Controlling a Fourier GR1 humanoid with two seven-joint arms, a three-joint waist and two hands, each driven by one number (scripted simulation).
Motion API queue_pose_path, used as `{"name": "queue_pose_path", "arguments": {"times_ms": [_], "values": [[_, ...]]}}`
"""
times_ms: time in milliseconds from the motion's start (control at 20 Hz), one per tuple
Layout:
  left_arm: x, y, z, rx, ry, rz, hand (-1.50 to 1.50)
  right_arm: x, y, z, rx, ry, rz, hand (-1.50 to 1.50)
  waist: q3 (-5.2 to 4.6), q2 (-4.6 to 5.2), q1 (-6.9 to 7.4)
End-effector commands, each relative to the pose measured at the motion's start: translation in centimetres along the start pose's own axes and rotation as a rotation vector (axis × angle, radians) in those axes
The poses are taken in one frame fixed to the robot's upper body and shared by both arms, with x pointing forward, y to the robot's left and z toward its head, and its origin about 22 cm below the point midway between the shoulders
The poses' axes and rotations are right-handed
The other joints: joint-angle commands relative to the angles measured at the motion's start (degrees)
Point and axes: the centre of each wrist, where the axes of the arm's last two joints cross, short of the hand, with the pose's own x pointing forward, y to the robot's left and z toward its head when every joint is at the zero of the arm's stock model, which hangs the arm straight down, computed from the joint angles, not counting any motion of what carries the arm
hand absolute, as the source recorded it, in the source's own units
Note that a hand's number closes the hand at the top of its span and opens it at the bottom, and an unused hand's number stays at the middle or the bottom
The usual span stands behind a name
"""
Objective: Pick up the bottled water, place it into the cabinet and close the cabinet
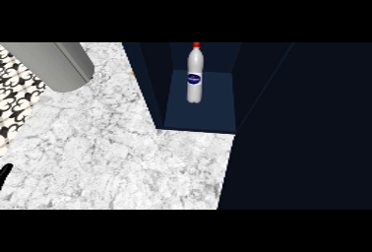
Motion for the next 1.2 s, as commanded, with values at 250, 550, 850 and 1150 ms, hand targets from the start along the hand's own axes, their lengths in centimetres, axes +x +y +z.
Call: {"name": "queue_pose_path", "arguments": {"times_ms": [250, 550, 850, 1150], "values": [[1.1, 1.5, 0.4, -0.036, -0.008, 0.018, -1.5, 3.1, 1.9, -5.0, 0.003, -0.035, 0.136, 1.5, 0.06, 0.46, 2.0], [1.8, 2.5, 0.4, -0.042, -0.023, 0.003, -1.5, 2.9, 1.6, -9.2, -0.058, -0.052, 0.071, 1.5, 0.28, 0.89, 3.26], [2.5, 4.4, 0.6, -0.069, -0.027, 0.001, -1.5, 2.7, 3.0, -16.0, 0.088, 0.099, 0.035, 1.5, 0.47, 1.88, 4.88], [3.2, 5.9, 2.1, -0.066, -0.03, 0.011, -1.5, 5.7, 3.4, -21.1, 0.265, 0.146, 0.034, 1.5, 1.05, 2.12, 4.27]]}}
